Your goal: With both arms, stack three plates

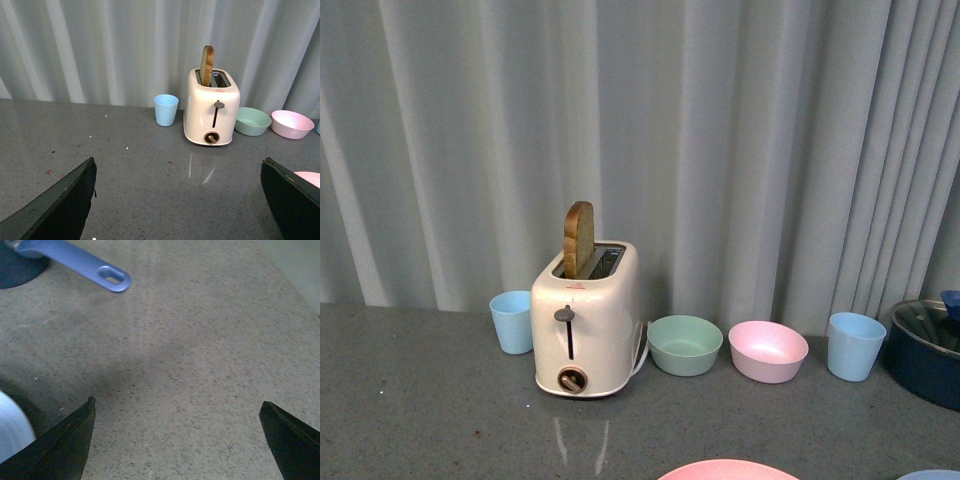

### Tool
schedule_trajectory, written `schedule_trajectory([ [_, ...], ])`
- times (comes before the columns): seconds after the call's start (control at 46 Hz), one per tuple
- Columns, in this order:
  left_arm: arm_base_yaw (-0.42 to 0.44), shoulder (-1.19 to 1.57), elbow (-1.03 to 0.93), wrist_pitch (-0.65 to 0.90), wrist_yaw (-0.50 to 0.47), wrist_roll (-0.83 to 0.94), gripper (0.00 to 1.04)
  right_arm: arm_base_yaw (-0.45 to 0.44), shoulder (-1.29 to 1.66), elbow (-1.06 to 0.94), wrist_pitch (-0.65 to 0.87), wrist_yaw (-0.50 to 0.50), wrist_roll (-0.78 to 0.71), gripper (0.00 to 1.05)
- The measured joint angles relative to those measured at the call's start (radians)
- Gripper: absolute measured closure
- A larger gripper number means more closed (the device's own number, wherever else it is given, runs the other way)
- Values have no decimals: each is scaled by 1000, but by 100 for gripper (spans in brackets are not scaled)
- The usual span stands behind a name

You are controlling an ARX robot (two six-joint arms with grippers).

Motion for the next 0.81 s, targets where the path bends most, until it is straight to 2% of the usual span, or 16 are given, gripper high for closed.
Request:
schedule_trajectory([
  [0.239, 0, 0, 0, 0, 0, 0, 7, 161, 82, 10, 11, -27, -72, 7],
  [0.392, 0, 0, 0, 0, 0, 0, 7, 222, 102, -12, 34, -48, -72, 7],
  [0.805, 0, 0, 0, 0, 0, 0, 7, 270, 200, -113, 149, -128, -71, 7],
])
